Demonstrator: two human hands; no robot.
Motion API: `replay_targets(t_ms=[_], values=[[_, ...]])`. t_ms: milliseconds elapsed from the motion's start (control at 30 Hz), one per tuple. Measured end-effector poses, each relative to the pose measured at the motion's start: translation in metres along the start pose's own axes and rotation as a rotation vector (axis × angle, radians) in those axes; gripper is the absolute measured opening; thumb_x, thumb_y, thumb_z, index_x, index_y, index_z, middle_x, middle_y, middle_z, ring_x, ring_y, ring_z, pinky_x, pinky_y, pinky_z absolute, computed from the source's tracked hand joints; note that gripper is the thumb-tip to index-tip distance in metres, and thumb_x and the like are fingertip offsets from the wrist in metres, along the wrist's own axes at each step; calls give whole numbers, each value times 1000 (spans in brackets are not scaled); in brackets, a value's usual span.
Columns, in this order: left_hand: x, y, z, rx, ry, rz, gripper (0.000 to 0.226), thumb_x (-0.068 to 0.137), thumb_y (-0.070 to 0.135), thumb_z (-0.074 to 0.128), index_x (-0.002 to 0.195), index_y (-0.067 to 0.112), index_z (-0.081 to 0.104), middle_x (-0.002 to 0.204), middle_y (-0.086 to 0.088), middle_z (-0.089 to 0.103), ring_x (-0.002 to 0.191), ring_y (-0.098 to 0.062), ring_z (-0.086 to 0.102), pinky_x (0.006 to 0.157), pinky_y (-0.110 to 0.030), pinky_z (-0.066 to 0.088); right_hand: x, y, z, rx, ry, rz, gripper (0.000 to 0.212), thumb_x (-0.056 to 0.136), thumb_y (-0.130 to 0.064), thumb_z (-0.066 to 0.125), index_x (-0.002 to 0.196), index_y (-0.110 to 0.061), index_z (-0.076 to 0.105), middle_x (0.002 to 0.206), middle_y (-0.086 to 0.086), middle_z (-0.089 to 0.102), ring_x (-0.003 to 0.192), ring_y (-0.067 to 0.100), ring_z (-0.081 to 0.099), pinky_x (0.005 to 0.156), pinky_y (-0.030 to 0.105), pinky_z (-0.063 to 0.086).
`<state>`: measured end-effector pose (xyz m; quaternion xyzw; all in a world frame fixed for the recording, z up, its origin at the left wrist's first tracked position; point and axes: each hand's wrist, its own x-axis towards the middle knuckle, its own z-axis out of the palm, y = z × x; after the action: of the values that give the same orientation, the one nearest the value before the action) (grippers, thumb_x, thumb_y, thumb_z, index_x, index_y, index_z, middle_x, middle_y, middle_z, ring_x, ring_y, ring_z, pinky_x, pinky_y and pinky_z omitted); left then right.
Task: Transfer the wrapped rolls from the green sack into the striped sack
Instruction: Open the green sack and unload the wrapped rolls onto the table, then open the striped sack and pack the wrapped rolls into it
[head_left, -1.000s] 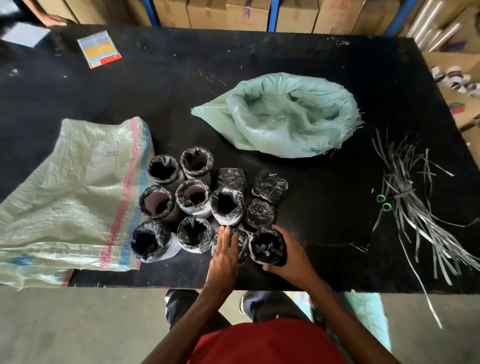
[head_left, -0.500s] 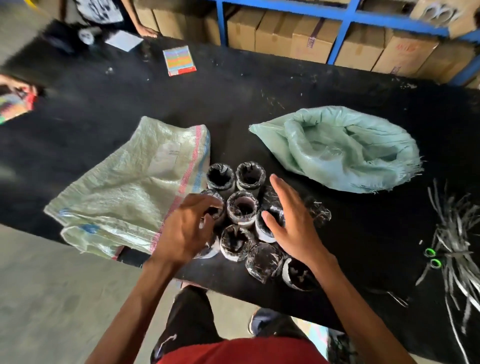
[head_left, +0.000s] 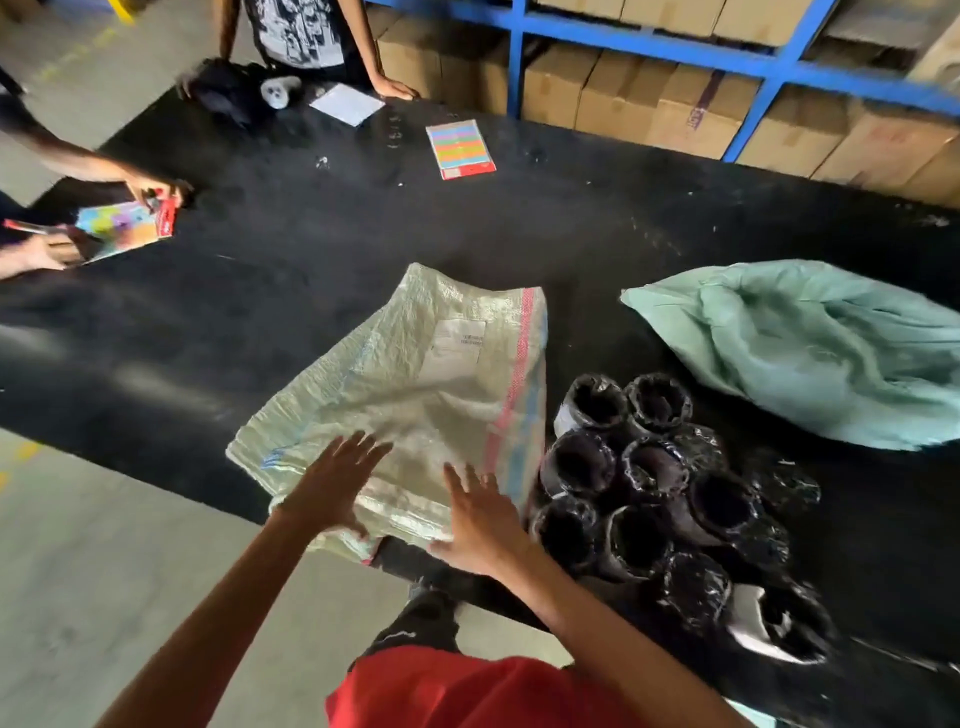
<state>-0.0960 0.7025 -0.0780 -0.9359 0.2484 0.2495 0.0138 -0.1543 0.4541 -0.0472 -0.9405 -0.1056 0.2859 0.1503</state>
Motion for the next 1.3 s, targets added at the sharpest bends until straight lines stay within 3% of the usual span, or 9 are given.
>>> replay_targets(t_ms=[100, 233, 367, 467, 700, 967, 1067, 1200, 1300], values=[[17, -55, 52, 33, -141, -19, 143, 25, 79, 83, 144, 11, 44, 142, -17, 56, 126, -40, 58, 98, -56, 48, 37, -11, 40, -81, -109, 181, 120, 78, -64, 70, 159, -14, -2, 165, 20, 5, 148, 51, 10, 111, 65, 29], [15, -60, 67, -41, -119, -6, 105, 51, 36, 94, 143, 11, 52, 146, -14, 54, 130, -35, 56, 103, -47, 48, 53, -10, 72, -187, -28, 292, 100, 77, -43, 78, 157, -12, 26, 159, 19, 29, 142, 52, 28, 102, 69, 37], [25, -83, 79, -41, -87, 105, 26, 91, 15, 51, 114, 20, 62, 81, -8, 69, 63, -27, 66, 57, -32, 54, 52, -14, 64, -152, 96, 244, 58, 74, -1, 60, 131, -13, 62, 133, 17, 59, 122, 46, 54, 81, 53, 54], [38, -83, 42, -109, 78, 156, 34, 82, 21, 44, 83, 17, 77, 59, -5, 59, 43, -26, 59, 41, -26, 46, 57, -22, 18, -38, 169, 293, 46, 85, -2, 57, 128, -18, 65, 119, 12, 68, 110, 37, 64, 86, 45, 54], [61, -94, -174, -177, 141, -95, 43, 84, 53, 70, 115, 24, 72, 120, -9, 69, 115, -34, 63, 90, -41, 51, 86, -27, -148, -66, 241, 280, 33, 94, -20, 58, 126, -15, 61, 116, 13, 67, 109, 35, 65, 84, 40, 53], [35, -39, -410, -565, 581, -26, 29, 81, 46, 75, 69, 21, 67, 67, 3, 62, 66, -14, 57, 60, -32, 44, 54, -17, -393, -165, 789, 155, 9, 91, -26, 66, 97, -19, 66, 93, 4, 67, 103, 33, 64, 97, 47, 43], [28, 12, -460, -813, 699, 81, 24, 85, 31, 76, 72, 12, 71, 67, 2, 61, 68, -11, 54, 57, -26, 41, 11, 2, -449, -299, 1190, 155, 42, 83, -16, 71, 123, -27, 65, 119, 3, 65, 122, 28, 53, 118, 56, 20], [31, 104, -509, -1109, 811, 204, 25, 94, 20, 66, 76, 3, 61, 40, 16, 53, 44, 9, 49, 44, -6, 35, -66, 21, -481, -163, 1729, 51, 71, 88, -30, 66, 152, -25, 36, 150, 10, 39, 137, 31, 38, 112, 49, 32], [45, 173, -524, -1302, 821, 341, 26, 95, 5, 63, 69, 9, 62, 51, 8, 63, 51, 1, 56, 54, -20, 45, -104, 38, -481, 107, 1659, -4, 68, 88, -58, 55, 144, -21, 46, 133, 9, 52, 123, 31, 51, 100, 44, 45]])
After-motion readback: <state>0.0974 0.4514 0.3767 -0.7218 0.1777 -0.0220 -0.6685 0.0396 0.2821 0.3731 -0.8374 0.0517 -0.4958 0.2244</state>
